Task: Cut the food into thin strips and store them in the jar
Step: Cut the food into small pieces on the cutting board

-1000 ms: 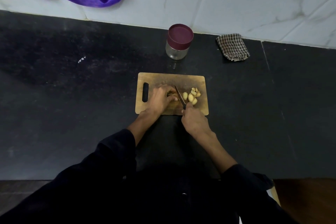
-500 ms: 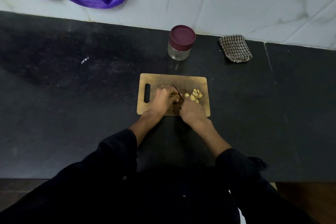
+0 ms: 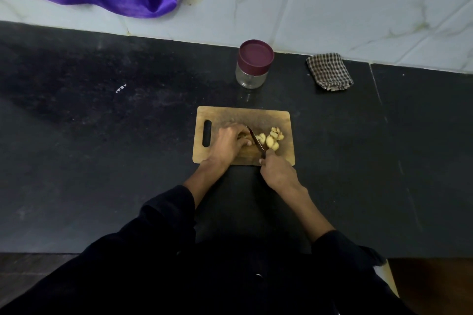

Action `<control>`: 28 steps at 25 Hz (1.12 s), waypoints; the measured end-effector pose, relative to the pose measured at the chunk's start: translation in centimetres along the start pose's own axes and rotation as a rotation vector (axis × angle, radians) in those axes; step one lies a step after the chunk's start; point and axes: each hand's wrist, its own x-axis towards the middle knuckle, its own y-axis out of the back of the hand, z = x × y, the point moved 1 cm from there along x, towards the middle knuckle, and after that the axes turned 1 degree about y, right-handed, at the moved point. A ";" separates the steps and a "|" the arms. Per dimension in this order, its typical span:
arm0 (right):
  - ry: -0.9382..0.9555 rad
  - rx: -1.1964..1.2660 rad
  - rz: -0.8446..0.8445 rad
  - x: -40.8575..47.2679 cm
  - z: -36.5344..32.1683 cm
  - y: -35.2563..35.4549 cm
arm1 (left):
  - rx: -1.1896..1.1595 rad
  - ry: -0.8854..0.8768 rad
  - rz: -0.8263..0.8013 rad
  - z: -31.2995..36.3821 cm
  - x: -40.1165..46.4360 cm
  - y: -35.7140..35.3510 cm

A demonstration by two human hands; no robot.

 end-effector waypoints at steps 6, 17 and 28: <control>-0.048 0.113 0.083 -1.3 1.2 0.2 | 0.014 0.016 -0.001 -0.1 0.1 0.0; 0.027 0.106 0.067 -1.1 -0.2 -0.7 | -0.016 -0.004 -0.001 -0.2 0.1 0.1; 0.083 0.077 0.082 -0.8 -0.3 -0.6 | -0.024 0.008 -0.003 -0.4 0.2 0.0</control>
